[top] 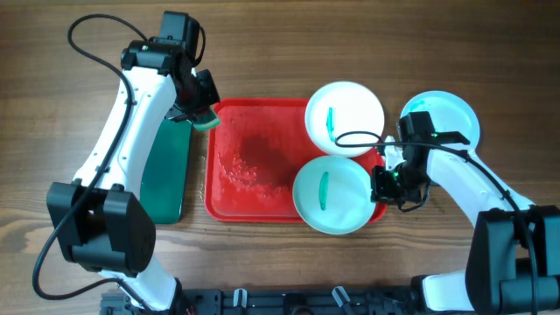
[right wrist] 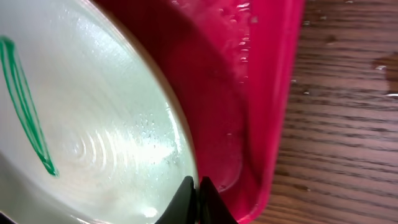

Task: Clean dirty plates on tray and stack at the side
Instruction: 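Move the right gripper to the bottom plate and drag it toward the tray center, then scrub the bottom plate with the sponge while the right gripper holds its rim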

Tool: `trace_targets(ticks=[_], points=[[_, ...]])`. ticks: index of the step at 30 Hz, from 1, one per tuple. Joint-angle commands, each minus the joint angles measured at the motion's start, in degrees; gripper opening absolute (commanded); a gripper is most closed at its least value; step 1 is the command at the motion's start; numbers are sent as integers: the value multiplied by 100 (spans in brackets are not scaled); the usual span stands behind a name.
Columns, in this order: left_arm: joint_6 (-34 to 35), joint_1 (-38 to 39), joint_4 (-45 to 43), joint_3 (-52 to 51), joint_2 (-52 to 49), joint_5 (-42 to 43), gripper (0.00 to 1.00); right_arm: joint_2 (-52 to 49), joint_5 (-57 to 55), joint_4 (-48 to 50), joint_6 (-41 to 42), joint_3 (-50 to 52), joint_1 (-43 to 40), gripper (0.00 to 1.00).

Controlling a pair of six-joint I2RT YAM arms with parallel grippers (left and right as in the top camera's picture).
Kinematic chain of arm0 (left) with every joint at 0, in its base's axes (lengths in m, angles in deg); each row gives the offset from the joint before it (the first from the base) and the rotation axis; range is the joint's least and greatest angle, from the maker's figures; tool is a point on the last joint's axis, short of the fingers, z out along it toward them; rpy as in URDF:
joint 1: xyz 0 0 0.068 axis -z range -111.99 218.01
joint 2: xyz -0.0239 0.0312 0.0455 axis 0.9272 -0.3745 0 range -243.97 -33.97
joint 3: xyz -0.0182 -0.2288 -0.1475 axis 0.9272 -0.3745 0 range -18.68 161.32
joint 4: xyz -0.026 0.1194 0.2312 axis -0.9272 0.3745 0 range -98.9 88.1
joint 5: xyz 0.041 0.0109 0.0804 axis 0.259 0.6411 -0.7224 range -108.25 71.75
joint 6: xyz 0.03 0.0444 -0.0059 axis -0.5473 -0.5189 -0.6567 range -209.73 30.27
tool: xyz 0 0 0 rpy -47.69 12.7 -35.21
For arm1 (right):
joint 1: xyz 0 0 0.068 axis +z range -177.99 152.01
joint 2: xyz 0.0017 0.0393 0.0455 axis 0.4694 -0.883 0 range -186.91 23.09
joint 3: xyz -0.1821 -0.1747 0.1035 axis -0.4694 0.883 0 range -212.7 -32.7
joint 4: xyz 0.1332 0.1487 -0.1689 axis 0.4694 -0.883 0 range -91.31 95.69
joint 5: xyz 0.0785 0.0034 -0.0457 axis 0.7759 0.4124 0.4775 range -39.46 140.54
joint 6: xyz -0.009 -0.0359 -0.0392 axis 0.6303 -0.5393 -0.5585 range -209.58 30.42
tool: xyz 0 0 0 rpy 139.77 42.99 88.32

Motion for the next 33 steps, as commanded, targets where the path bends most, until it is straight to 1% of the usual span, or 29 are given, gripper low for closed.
trace_targets(ticks=[1, 4, 7, 11, 12, 14, 16, 22, 24, 26, 31, 33], points=[[118, 11, -13, 68, 20, -15, 4, 57, 219, 24, 212, -46, 282, 4], [118, 11, -13, 68, 20, -15, 4, 79, 389, 133, 529, -219, 656, 4], [118, 11, 9, 68, 22, -15, 4, 85, 382, 435, 1073, -424, 1241, 4], [118, 11, 26, 68, 22, -15, 4, 85, 13, 1196, 2262, -592, 1958, 4], [118, 11, 26, 68, 22, -15, 4, 70, -339, 1683, 2787, -640, 2256, 4], [118, 11, 26, 68, 20, -15, 4, -2, -702, 2096, 3169, -695, 2503, 4], [118, 11, 26, 68, 20, -15, 4, -184, -892, 2312, 3344, -789, 2656, 4], [118, 24, 31, 33, 20, 33, 4, -1080, -896, 2667, 3362, -1276, 2712, 4], [92, 76, 7, -57, 20, 111, 4, -1366, -774, 2669, 3311, -1427, 2712, 4], [-111, 208, -66, -260, 20, 136, 4, -1613, -520, 2702, 3285, -1502, 2712, 4], [-520, 625, -667, -1036, 20, 181, 4, -1683, -337, 2796, 3143, -1502, 2691, 4], [-667, 837, -1165, -1504, 13, 201, 4, -1683, -315, 2800, 3123, -1502, 2691, 4]])
